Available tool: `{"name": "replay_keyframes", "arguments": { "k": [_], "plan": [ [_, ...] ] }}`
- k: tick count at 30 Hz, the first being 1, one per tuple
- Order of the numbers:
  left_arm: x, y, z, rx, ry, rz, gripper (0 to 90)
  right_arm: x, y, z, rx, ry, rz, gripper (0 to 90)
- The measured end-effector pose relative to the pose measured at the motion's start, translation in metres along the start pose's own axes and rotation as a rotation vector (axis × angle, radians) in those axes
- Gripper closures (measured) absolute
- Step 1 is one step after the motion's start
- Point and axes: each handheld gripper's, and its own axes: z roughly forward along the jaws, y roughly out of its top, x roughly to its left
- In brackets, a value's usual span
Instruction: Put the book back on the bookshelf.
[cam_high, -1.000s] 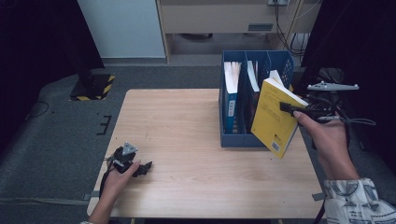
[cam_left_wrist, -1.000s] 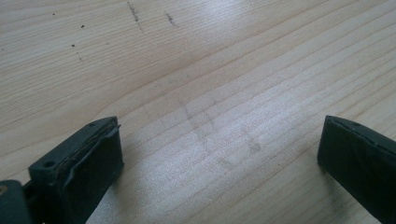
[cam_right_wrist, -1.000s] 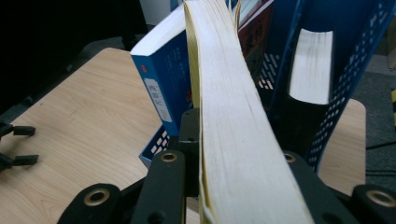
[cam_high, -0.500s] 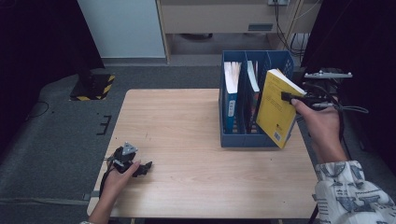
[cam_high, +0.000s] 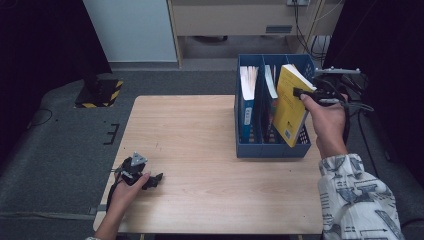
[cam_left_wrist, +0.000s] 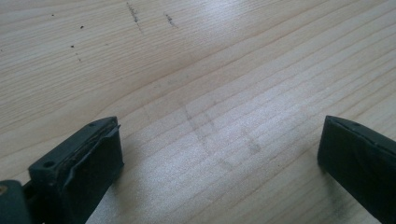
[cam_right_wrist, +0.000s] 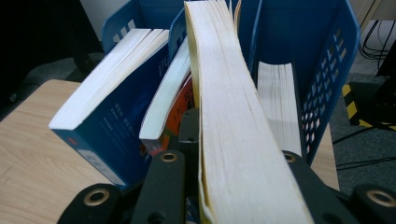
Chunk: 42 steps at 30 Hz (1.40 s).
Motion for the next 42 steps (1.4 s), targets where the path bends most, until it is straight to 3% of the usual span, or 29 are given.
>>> {"name": "replay_keyframes", "arguments": {
  "k": [16, 28, 42],
  "plan": [
    [0.000, 0.000, 0.000, -0.001, -0.001, -0.004, 0.0, 0.014, 0.014, 0.045, -0.047, -0.074, 0.032, 74.9],
    [0.000, 0.000, 0.001, -0.003, -0.003, -0.002, 0.0, 0.013, 0.015, 0.063, -0.059, -0.088, 0.061, 74.9],
    [0.000, 0.000, 0.001, -0.003, -0.004, -0.001, 0.0, 0.017, 0.013, 0.079, -0.034, -0.098, 0.056, 74.9]
  ]
}}
